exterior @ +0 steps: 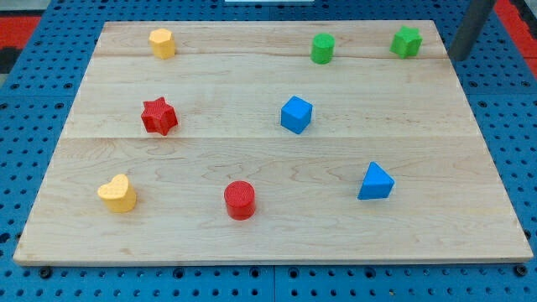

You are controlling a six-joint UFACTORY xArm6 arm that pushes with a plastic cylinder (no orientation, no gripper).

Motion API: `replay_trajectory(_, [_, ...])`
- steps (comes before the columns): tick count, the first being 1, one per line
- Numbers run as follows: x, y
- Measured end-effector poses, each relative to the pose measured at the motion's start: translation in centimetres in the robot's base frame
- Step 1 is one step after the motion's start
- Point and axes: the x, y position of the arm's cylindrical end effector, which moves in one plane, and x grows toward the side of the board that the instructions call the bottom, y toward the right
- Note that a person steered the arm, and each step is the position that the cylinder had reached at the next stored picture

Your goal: Place the arm on top of the yellow hexagon

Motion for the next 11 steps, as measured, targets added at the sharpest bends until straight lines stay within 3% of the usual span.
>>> replay_trajectory(1, [0.0, 1.3])
replay_trajectory(2, [1.6, -4.9])
replay_trajectory(4, [1.0, -27.9])
replay_trajectory(5, [-1.2, -34.4])
replay_trajectory(7, [-8.1, -36.5])
replay_trajectory(9, [-9.2, -44.6])
replay_trajectory(11, [-4.7, -46.9])
